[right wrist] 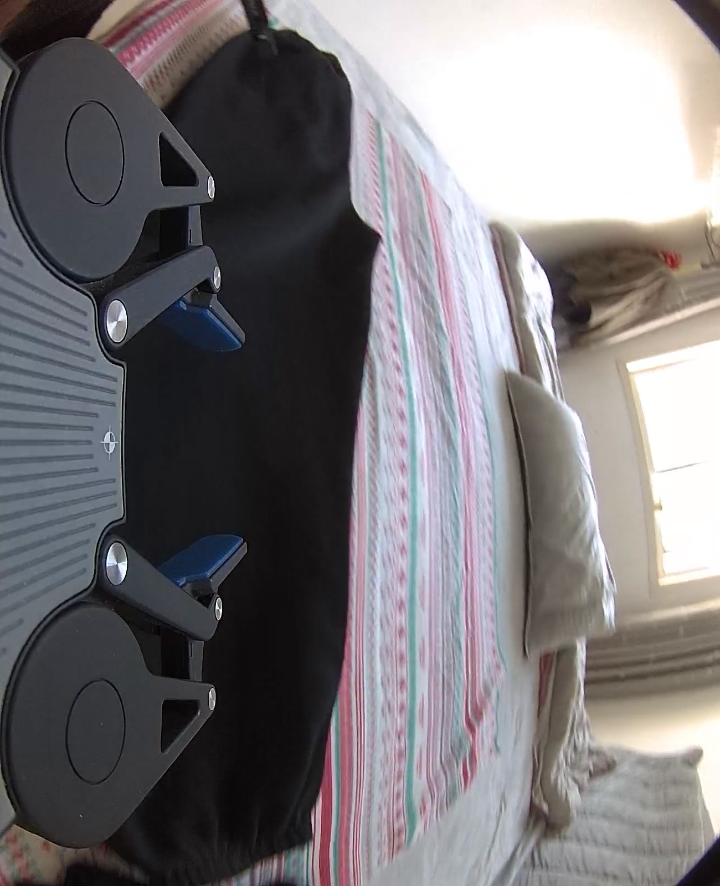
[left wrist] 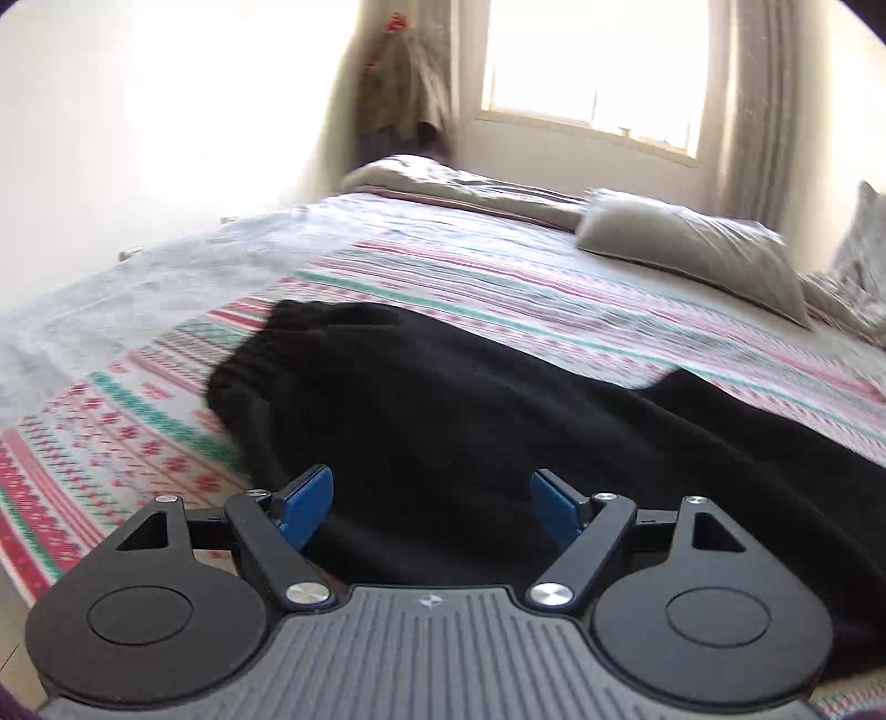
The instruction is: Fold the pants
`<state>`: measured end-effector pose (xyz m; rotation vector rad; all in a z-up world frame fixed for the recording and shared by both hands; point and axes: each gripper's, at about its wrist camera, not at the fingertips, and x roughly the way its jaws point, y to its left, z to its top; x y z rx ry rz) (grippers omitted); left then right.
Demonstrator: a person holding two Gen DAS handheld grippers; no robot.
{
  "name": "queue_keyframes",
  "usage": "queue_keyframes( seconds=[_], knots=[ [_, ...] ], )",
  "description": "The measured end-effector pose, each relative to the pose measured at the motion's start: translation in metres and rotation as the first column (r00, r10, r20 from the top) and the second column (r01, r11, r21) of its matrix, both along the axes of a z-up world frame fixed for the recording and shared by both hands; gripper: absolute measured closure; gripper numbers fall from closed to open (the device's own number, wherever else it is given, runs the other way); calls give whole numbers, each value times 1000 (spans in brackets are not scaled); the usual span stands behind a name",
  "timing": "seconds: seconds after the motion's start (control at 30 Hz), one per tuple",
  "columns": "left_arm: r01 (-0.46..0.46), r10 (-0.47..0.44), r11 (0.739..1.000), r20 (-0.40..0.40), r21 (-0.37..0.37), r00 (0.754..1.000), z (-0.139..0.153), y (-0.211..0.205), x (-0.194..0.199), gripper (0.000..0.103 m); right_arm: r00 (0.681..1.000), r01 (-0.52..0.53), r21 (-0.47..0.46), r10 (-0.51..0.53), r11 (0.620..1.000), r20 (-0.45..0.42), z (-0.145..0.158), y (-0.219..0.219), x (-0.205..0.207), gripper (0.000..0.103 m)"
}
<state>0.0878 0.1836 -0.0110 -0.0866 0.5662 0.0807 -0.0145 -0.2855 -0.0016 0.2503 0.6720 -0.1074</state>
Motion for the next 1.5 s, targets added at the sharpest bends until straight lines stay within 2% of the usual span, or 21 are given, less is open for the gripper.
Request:
queue_keyframes(
  seconds=[0.13, 0.23, 0.27, 0.3, 0.33, 0.37, 0.47, 0.63, 0.8, 0.83, 0.87, 0.93, 0.97, 1.0, 1.03, 1.13, 1.23, 1.33, 1.4, 1.43, 1.5],
  knots=[
    [-65, 64, 997, -11, -44, 998, 1, 26, 11, 19, 999, -46, -30, 45, 998, -30, -11, 21, 15, 28],
    [-102, 101, 992, -26, -78, 995, -4, 31, 19, 30, 996, -77, -19, 76, 997, -39, -16, 31, 21, 28],
    [-112, 109, 990, -35, -84, 993, -4, 32, 23, 41, 995, -94, -19, 94, 995, -35, -16, 35, 23, 28],
    [-121, 117, 989, -44, -87, 992, -6, 33, 25, 59, 993, -115, -22, 114, 993, -31, -17, 39, 23, 28],
    [-132, 128, 988, -55, -79, 990, -8, 33, 28, 69, 990, -135, -27, 134, 991, -32, -18, 43, 26, 28],
    [-147, 143, 987, -63, -62, 988, -11, 34, 28, 89, 988, -152, -30, 151, 988, -37, -20, 47, 28, 28],
    [-158, 156, 987, -42, -37, 987, -12, 34, 25, 91, 982, -175, -28, 173, 984, -77, -28, 54, 36, 28],
    [-226, 224, 972, 34, 69, 974, -1, 32, 19, 91, 981, -142, -24, 138, 990, -139, -38, 49, 42, 28],
    [-247, 255, 966, -113, 80, 960, -19, 43, 34, 88, 976, -116, -18, 111, 993, -188, -47, 39, 43, 27],
    [-251, 259, 965, -107, 81, 960, -19, 42, 32, 86, 975, -117, -27, 110, 993, -191, -48, 39, 43, 27],
    [-253, 260, 963, -82, 88, 962, -16, 39, 28, 80, 975, -118, -37, 109, 992, -191, -47, 41, 41, 27],
    [-260, 265, 957, -22, 127, 964, -7, 31, 19, 59, 977, -119, -38, 110, 992, -184, -46, 40, 38, 27],
    [-261, 262, 954, 11, 145, 965, -2, 25, 14, 42, 978, -119, -38, 110, 992, -179, -46, 40, 38, 27],
    [-256, 252, 954, 46, 159, 967, 4, 19, 9, 35, 979, -116, -41, 108, 992, -172, -45, 41, 37, 27],
    [-240, 230, 956, 80, 170, 970, 11, 12, 5, 35, 981, -116, -48, 107, 992, -161, -44, 41, 36, 27],
    [-128, 107, 976, 124, 175, 987, 22, -13, 3, 28, 984, -134, -76, 123, 988, -127, -40, 46, 35, 23],
    [66, -81, 983, 82, 169, 993, 21, -47, 21, 22, 981, -163, -85, 153, 983, -119, -39, 52, 41, 23],
    [255, -261, 954, 17, 159, 965, 11, -87, 44, 22, 977, -190, -119, 176, 974, -120, -38, 57, 54, 23],
    [367, -368, 915, -23, 165, 929, 0, -110, 55, 20, 979, -190, -148, 175, 970, -108, -40, 58, 62, 23],
    [403, -403, 896, -40, 186, 914, -9, -120, 60, 20, 979, -188, -150, 174, 971, -102, -42, 58, 66, 20],
    [412, -406, 875, -78, 255, 911, -25, -132, 69, 20, 979, -183, -136, 169, 974, -112, -49, 55, 73, 20]
  ],
)
